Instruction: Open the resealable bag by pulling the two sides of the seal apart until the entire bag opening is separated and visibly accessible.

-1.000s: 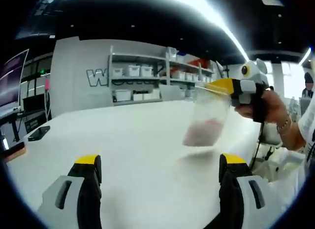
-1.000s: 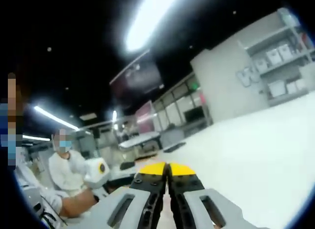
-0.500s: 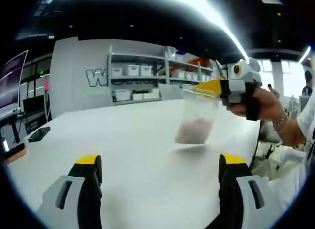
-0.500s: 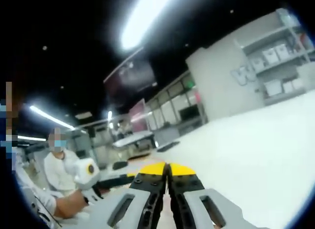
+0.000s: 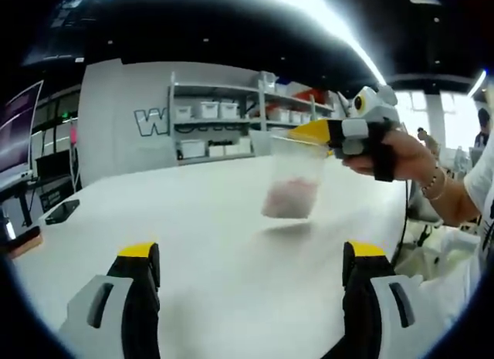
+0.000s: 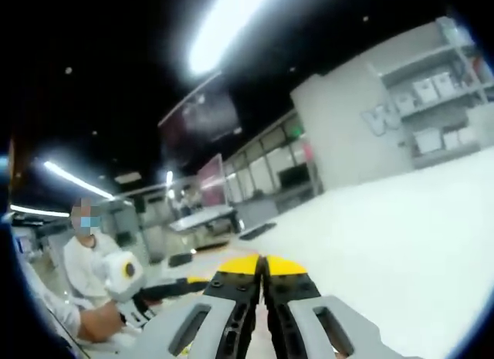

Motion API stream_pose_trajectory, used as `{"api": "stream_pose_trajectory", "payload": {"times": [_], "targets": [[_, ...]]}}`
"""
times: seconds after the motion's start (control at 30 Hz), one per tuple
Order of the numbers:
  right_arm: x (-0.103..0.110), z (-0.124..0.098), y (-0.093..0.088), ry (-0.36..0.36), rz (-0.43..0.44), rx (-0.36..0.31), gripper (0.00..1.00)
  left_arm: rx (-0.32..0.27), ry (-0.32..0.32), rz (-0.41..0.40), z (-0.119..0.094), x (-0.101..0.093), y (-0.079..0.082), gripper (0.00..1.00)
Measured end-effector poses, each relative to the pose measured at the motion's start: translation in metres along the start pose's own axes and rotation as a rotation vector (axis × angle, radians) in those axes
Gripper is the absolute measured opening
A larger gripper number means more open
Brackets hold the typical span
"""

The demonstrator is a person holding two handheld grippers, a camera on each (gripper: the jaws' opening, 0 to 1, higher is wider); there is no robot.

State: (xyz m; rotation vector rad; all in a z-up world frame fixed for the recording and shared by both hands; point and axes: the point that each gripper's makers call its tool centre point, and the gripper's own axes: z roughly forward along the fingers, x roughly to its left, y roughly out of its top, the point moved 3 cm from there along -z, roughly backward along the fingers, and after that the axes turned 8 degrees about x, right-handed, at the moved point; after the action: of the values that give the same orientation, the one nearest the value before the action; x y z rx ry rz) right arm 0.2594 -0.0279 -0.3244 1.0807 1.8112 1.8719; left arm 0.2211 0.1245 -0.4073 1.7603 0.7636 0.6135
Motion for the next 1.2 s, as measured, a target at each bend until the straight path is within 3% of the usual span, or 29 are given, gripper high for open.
{"api": "stream_pose_trajectory", "payload": {"times": [0.87,1.2], "targets": [[-0.042,0.038,0.024,-0.086,-0.022,0.028,0.0,0.003,0.001,0.002,0.002,0.002,-0.001,0.98],[-0.056,0.051,0.023,-0.112,-0.015,0.043,0.0,0.004,-0.003,0.0,0.002,0.002,-0.001,0.98]]}}
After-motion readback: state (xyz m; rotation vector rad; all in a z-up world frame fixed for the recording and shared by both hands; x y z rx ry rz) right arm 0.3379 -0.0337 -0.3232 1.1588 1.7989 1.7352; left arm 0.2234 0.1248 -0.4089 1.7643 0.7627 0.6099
